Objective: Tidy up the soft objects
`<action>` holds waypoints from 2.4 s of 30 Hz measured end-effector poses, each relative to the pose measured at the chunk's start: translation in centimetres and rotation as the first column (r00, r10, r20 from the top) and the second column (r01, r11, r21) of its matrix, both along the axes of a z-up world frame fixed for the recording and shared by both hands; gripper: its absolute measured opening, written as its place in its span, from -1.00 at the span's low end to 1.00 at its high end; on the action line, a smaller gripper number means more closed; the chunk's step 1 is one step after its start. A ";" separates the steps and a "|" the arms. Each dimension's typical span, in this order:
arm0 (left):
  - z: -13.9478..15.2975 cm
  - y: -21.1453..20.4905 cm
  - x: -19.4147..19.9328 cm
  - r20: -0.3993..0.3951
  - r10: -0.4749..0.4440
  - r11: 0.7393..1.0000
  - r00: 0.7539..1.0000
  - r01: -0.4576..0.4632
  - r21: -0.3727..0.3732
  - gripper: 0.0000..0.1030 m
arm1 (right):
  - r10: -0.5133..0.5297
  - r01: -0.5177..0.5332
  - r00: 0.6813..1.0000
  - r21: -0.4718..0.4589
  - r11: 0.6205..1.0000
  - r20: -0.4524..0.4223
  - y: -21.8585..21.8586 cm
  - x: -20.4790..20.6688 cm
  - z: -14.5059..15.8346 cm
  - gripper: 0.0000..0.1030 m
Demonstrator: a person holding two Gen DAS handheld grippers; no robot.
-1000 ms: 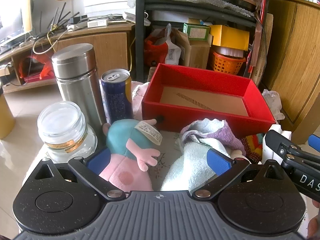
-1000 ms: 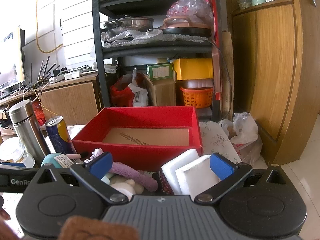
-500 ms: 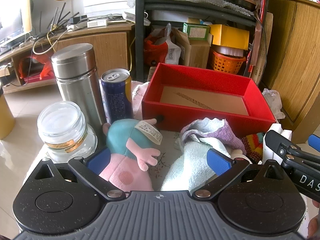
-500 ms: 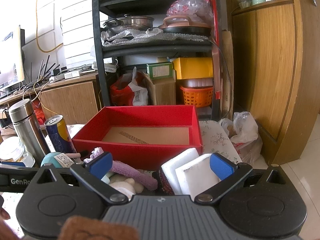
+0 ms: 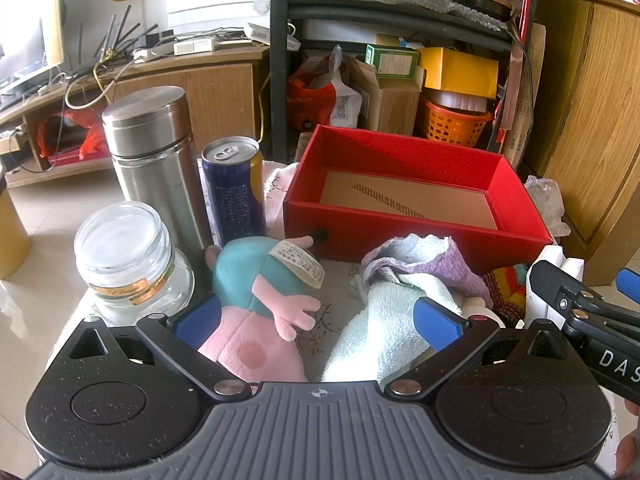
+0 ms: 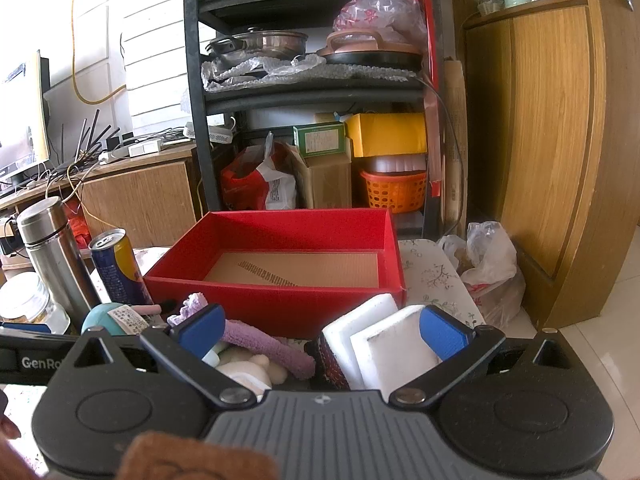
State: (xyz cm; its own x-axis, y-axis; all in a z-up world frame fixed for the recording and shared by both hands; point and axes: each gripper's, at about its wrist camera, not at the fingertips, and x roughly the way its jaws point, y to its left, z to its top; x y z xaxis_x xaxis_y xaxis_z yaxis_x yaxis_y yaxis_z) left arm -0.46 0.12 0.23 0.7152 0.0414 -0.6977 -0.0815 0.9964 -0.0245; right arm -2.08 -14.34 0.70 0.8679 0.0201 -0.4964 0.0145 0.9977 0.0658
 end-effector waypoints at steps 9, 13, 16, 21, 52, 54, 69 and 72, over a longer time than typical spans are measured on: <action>-0.4 0.2 0.0 -0.009 -0.006 1.000 1.000 0.006 -0.002 0.90 | -0.002 0.002 1.000 0.003 1.000 -0.002 -0.2 -0.1 -0.1 0.53; -0.5 0.2 0.0 -0.018 -0.018 1.000 1.000 0.018 -0.001 0.90 | -0.012 0.012 1.000 0.007 1.000 -0.009 -0.7 0.0 0.0 0.53; -0.8 0.1 0.2 -0.027 -0.033 0.999 0.999 0.034 0.011 0.88 | -0.016 0.016 1.000 -0.004 1.000 -0.022 -1.0 0.1 0.0 0.53; -2.4 -0.9 0.8 -0.070 -0.104 0.992 0.992 0.109 0.067 0.87 | -0.025 0.024 0.998 -0.020 1.000 -0.059 -1.9 0.3 -0.3 0.53; -0.5 3.1 0.4 -0.104 -0.298 0.879 0.949 0.231 -0.416 -0.90 | -0.117 0.130 0.980 0.076 0.989 -0.162 -8.8 1.9 0.3 0.52; 0.3 3.4 0.2 -0.074 -0.298 0.869 0.952 0.238 -0.434 -0.90 | -0.124 0.138 0.976 0.067 0.988 -0.178 -9.0 2.1 -0.1 0.52; 2.3 4.8 -0.3 -0.012 -0.307 0.827 0.952 0.260 -0.498 -0.88 | 0.138 -0.153 0.967 -0.057 0.987 -0.213 -6.9 4.7 -2.8 0.52; 2.4 5.0 -0.4 -0.002 -0.309 0.823 0.951 0.266 -0.502 -0.87 | 0.210 -0.214 0.951 0.009 0.977 -0.226 -6.9 4.8 -2.8 0.52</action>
State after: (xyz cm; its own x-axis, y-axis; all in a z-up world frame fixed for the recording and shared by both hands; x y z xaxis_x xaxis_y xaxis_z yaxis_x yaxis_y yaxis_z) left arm -0.89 5.10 2.66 0.5818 -0.5196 -0.6257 0.1835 0.8333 -0.5214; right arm 2.70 -21.28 -2.11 0.7105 0.1824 -0.6797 -0.1850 0.9803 0.0697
